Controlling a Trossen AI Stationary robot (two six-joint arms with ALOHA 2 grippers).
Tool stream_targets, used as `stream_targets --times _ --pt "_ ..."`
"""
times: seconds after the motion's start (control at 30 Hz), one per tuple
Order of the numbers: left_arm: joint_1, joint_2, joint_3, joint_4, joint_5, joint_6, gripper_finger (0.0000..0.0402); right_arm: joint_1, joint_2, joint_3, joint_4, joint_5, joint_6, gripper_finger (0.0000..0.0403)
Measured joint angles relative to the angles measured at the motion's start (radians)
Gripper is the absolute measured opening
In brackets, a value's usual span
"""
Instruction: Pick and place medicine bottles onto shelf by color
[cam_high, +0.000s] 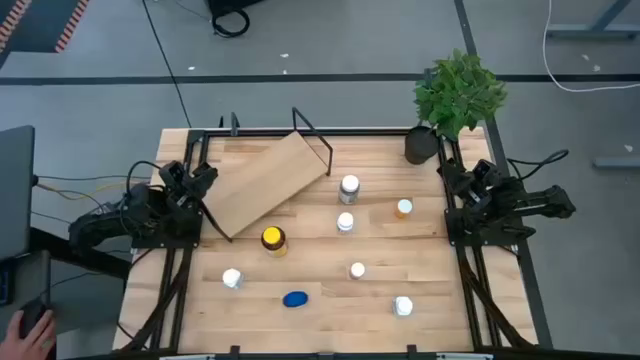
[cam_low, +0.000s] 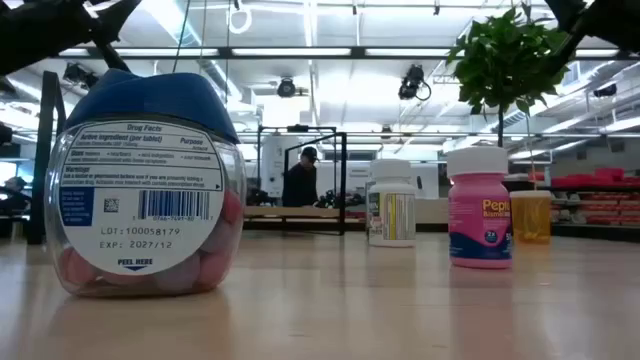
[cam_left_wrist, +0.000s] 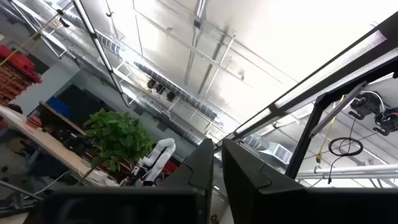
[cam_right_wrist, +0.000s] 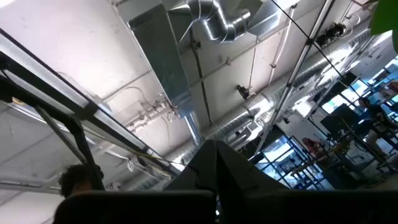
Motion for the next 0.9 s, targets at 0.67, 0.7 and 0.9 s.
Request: stream_targets --times 0.67,0.7,0.9 --pt "0.0 0.0 0.0 0.0 0.0 0.0 0.0038 0.0 0.0 0.0 0.0 0.0 0.0 0.0006" --pt "0.0 0.0 0.0 0.0 0.0 0.0 0.0038 0.0 0.0 0.0 0.0 0.0 0.0 0.0006" --pt "0.0 0.0 0.0 0.0 0.0 0.0 0.0033 0.0 0.0 0.0 0.0 0.0 0.0 0.0006"
